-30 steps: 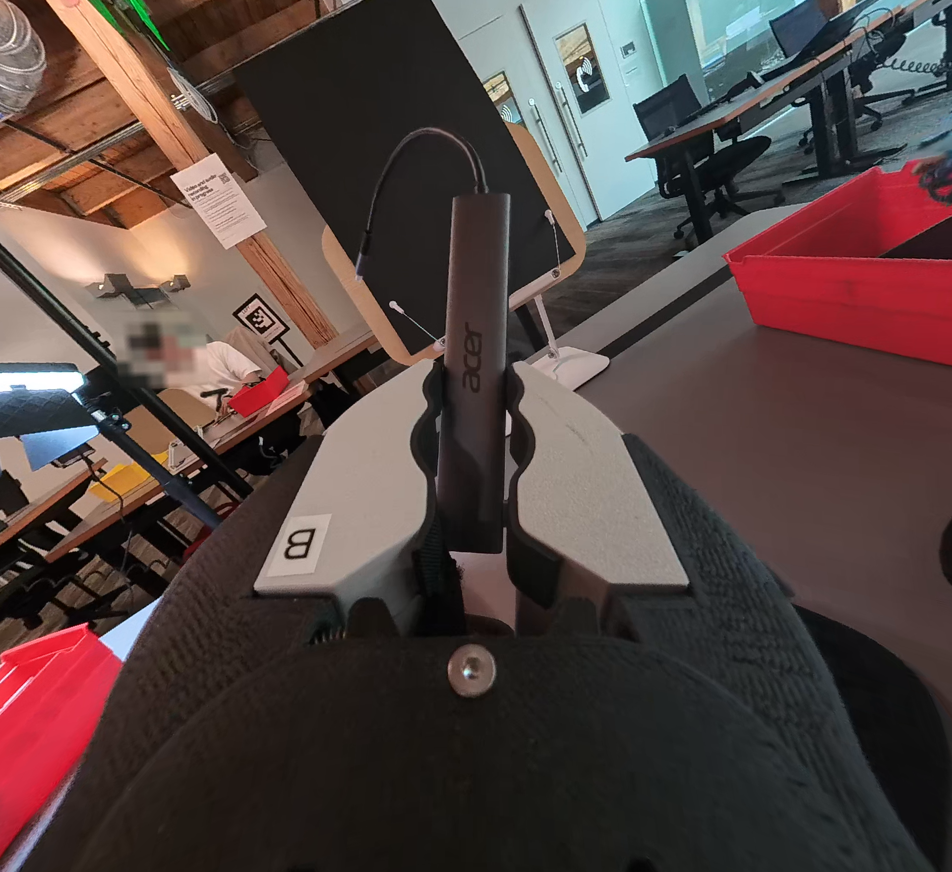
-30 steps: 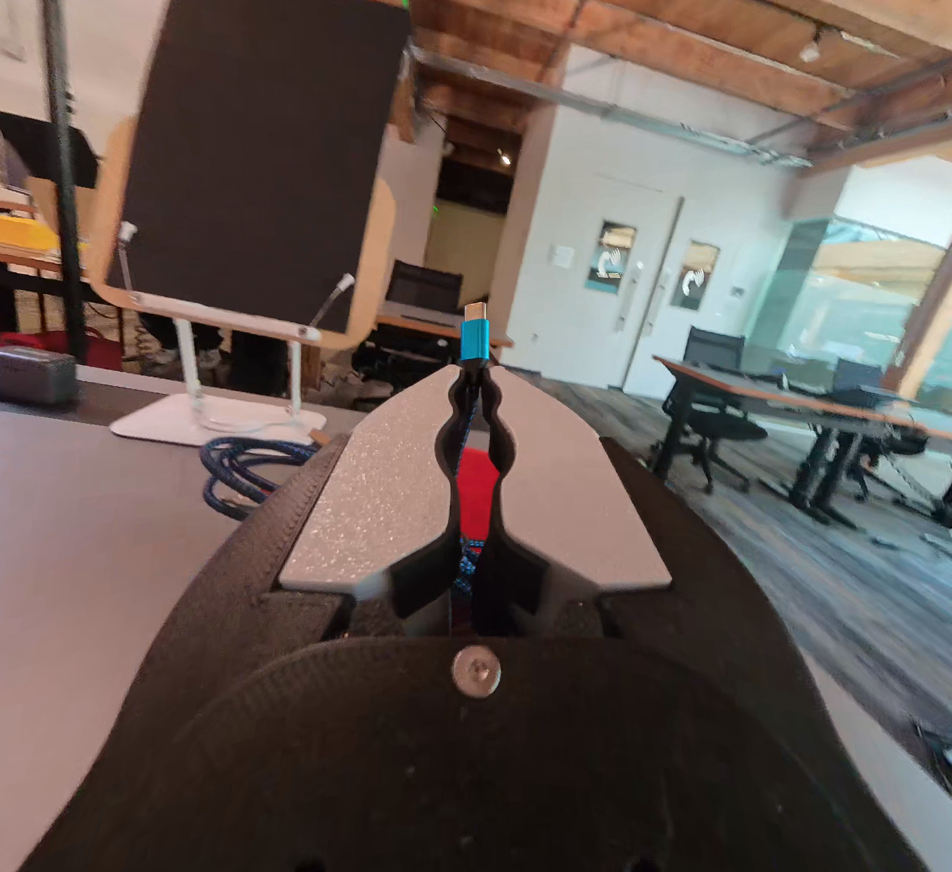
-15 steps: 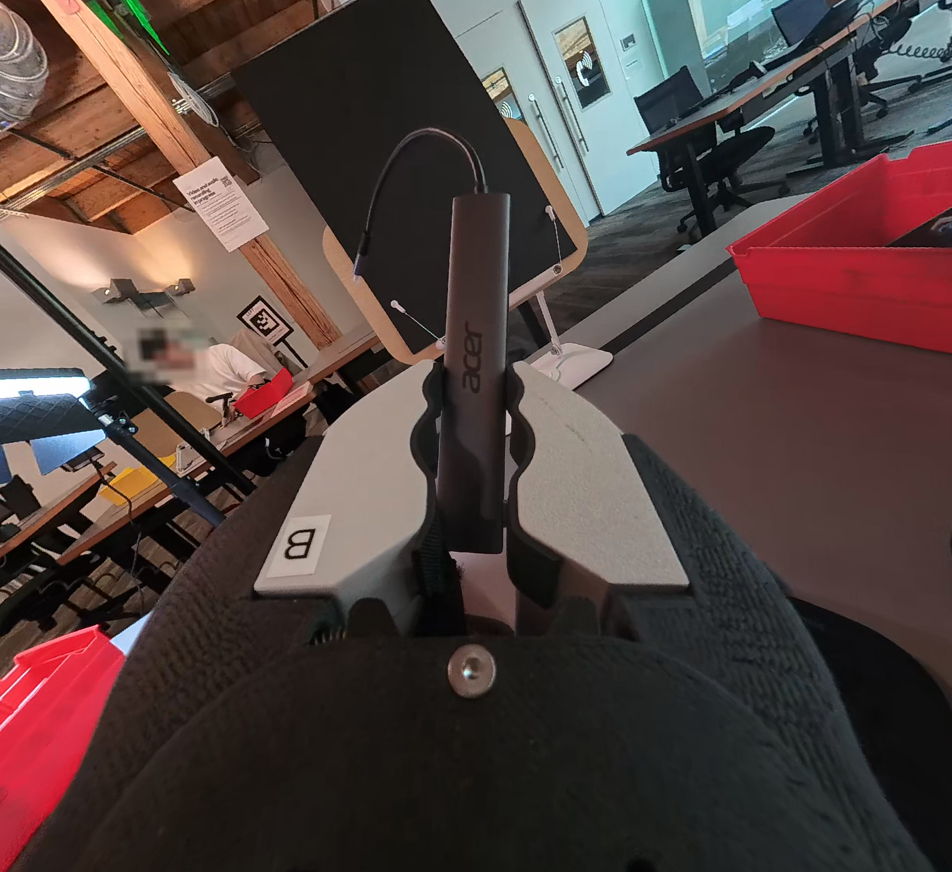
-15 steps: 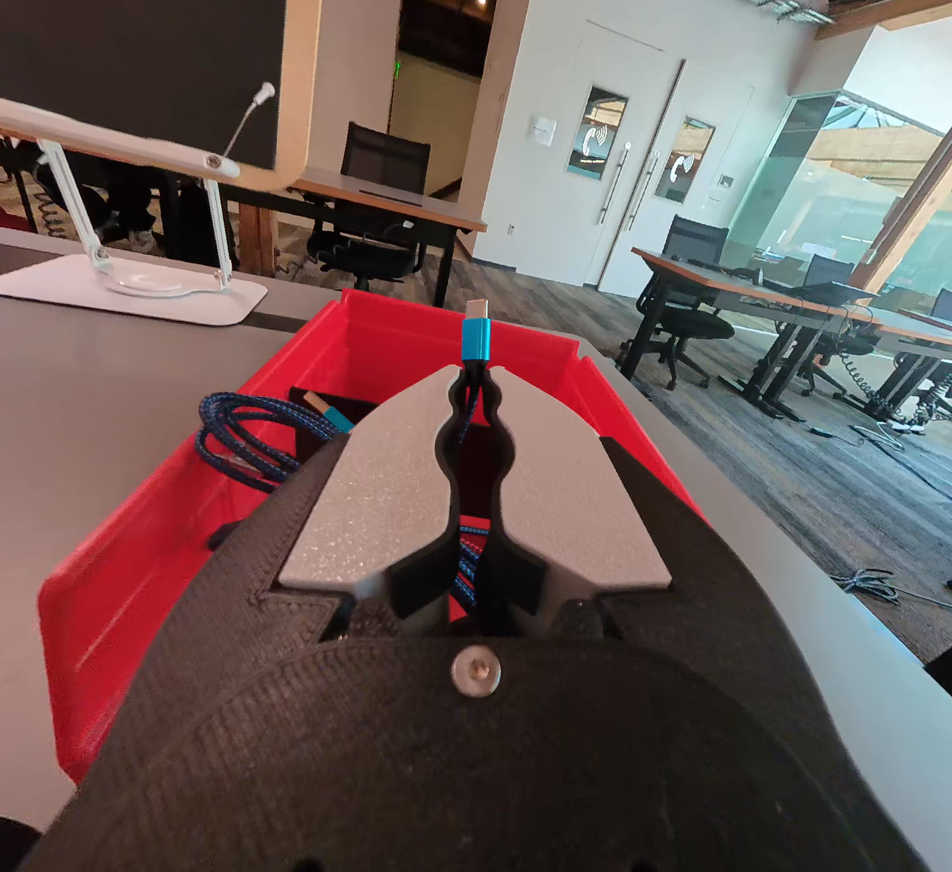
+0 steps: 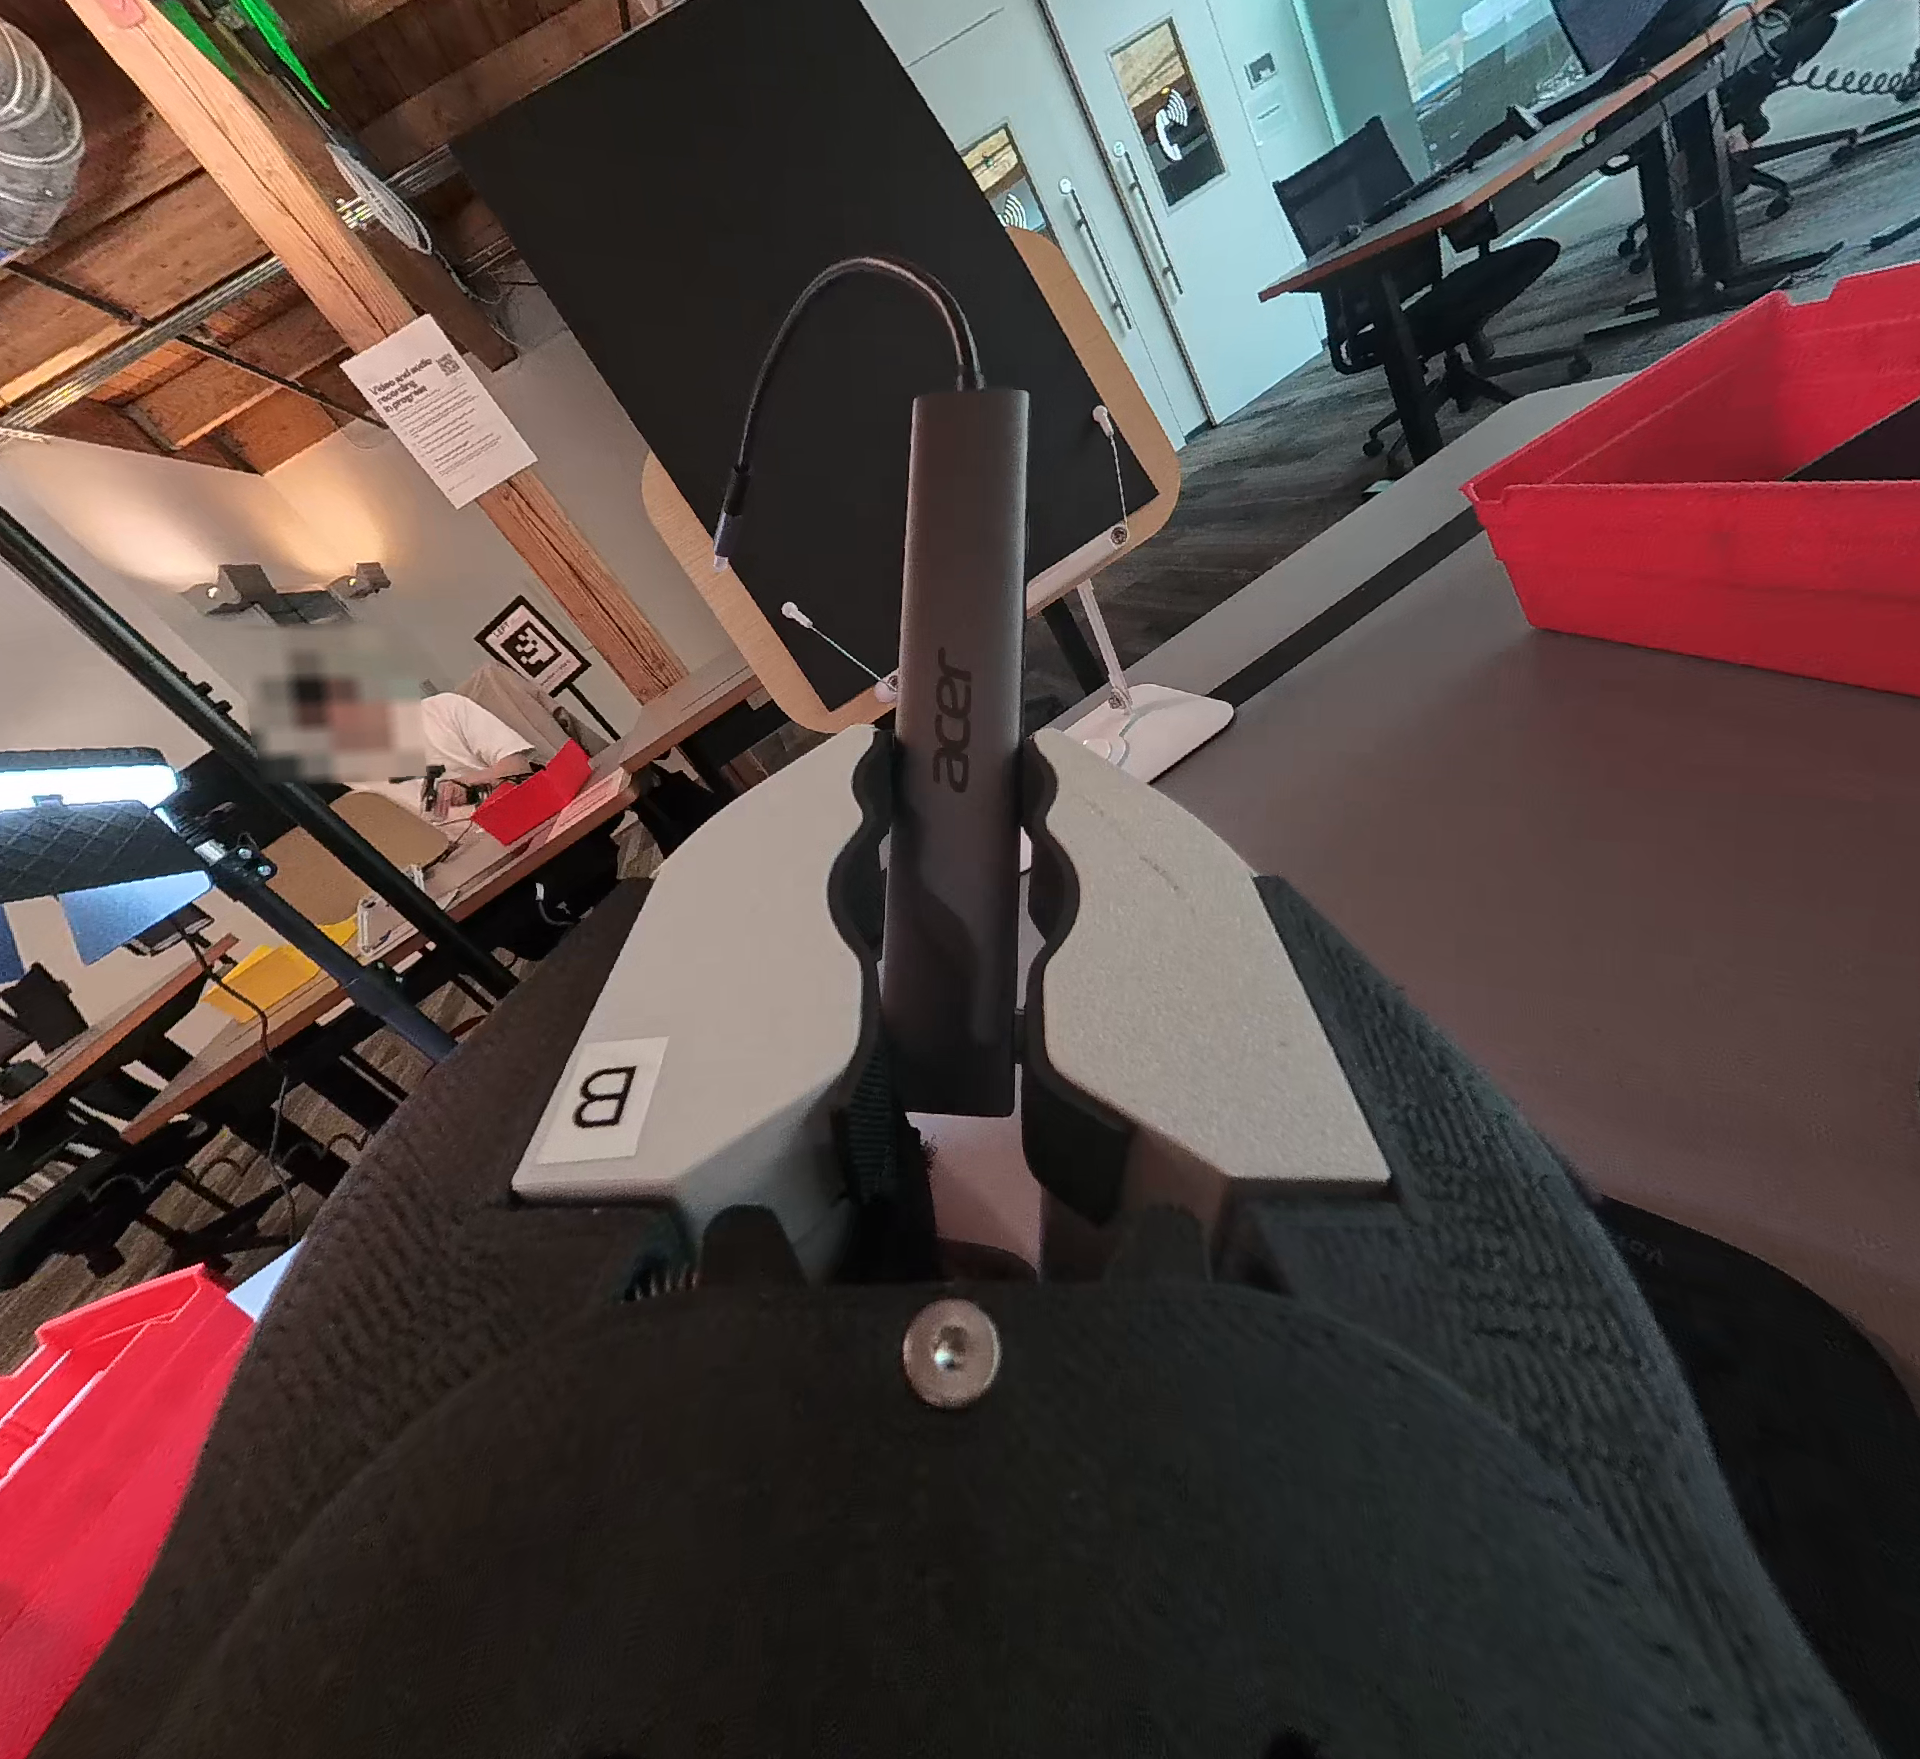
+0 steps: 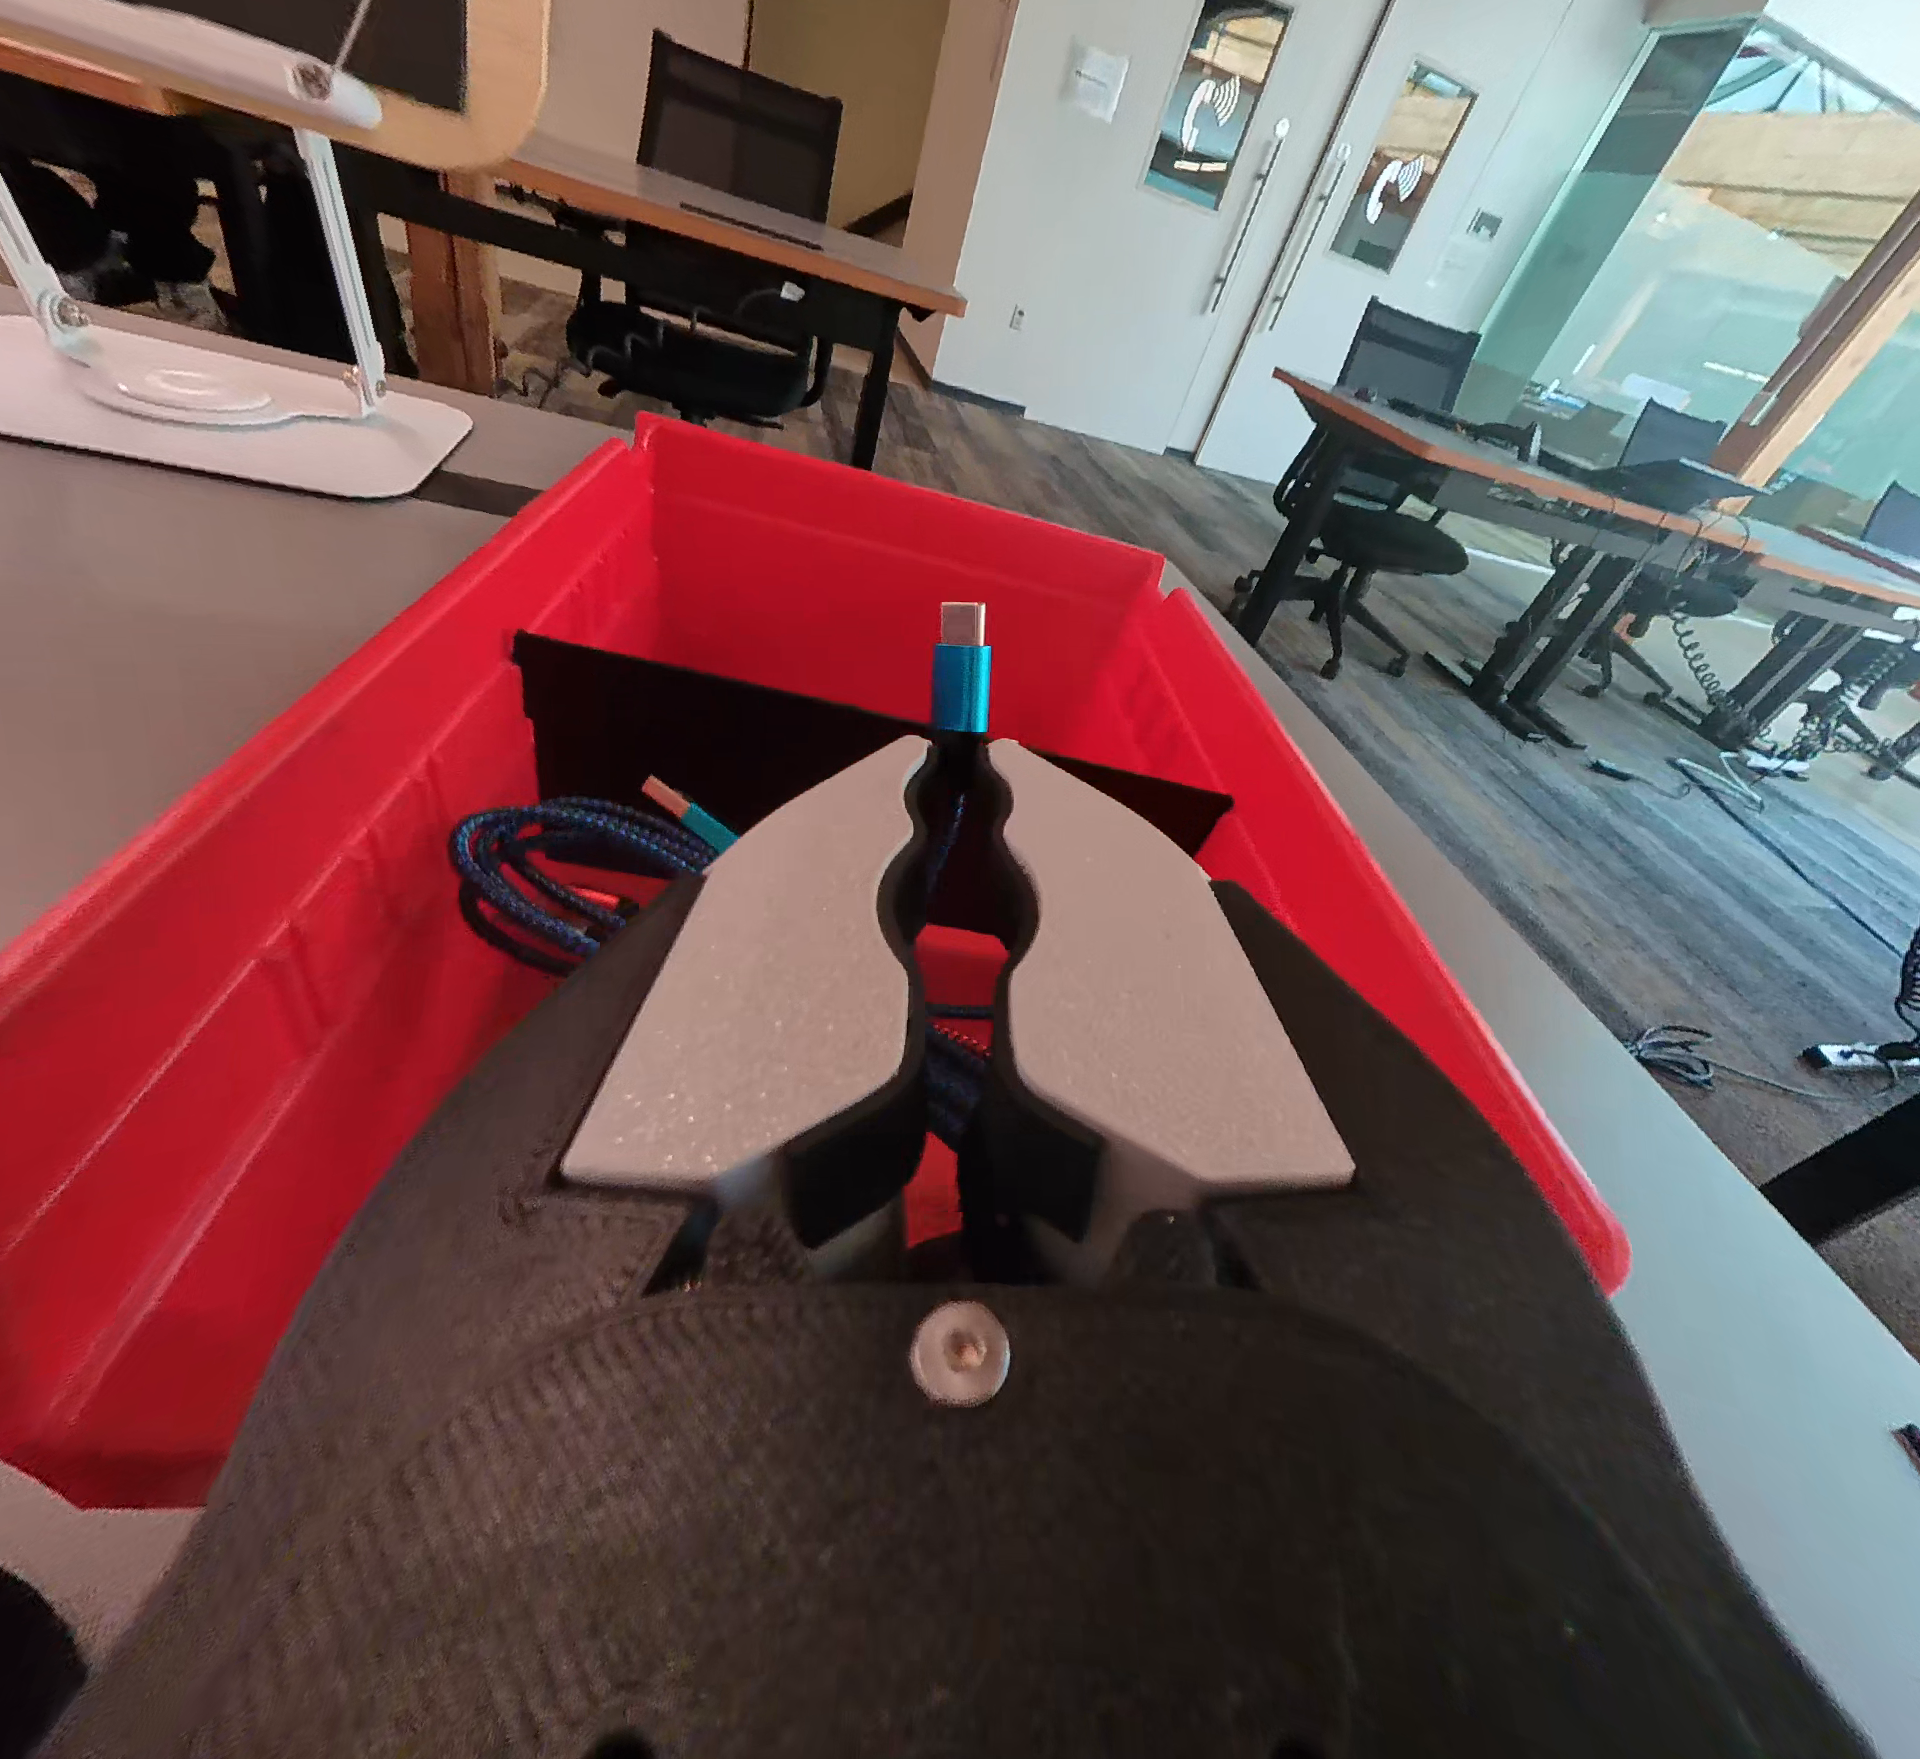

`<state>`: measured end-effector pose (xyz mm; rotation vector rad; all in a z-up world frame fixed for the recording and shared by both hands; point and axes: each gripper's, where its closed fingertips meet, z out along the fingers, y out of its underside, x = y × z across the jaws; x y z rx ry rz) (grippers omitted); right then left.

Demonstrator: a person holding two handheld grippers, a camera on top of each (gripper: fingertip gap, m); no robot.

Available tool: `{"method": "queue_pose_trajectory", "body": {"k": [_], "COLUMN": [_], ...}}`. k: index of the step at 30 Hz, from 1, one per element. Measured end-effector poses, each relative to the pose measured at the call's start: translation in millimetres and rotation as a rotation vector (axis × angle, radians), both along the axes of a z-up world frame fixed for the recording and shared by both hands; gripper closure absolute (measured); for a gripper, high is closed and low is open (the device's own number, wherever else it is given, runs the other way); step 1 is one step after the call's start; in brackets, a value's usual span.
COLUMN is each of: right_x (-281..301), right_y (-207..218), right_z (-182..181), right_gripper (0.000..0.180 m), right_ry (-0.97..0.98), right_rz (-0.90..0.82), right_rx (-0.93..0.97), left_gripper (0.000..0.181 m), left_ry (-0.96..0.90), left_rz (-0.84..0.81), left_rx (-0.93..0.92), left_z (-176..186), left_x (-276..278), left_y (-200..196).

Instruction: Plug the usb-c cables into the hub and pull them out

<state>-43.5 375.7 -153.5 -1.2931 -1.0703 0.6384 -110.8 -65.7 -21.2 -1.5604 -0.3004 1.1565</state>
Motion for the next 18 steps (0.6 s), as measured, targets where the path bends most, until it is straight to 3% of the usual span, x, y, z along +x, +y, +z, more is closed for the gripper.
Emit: {"method": "queue_pose_trajectory", "body": {"k": [10, 18], "right_x": [-6, -4], "right_y": [-1, 0], "right_z": [-28, -21], "right_gripper": [0.173, 0.168], "right_ry": [-0.163, -0.088], "right_rz": [0.005, 0.014], "right_rx": [-0.038, -0.105], "left_gripper": [0.157, 0.157], "left_ry": [0.002, 0.001], "left_rz": [0.005, 0.010], "left_rx": [0.000, 0.002], "left_z": [0, 0], "left_x": [-1, -1], "left_y": [-2, -3]}}
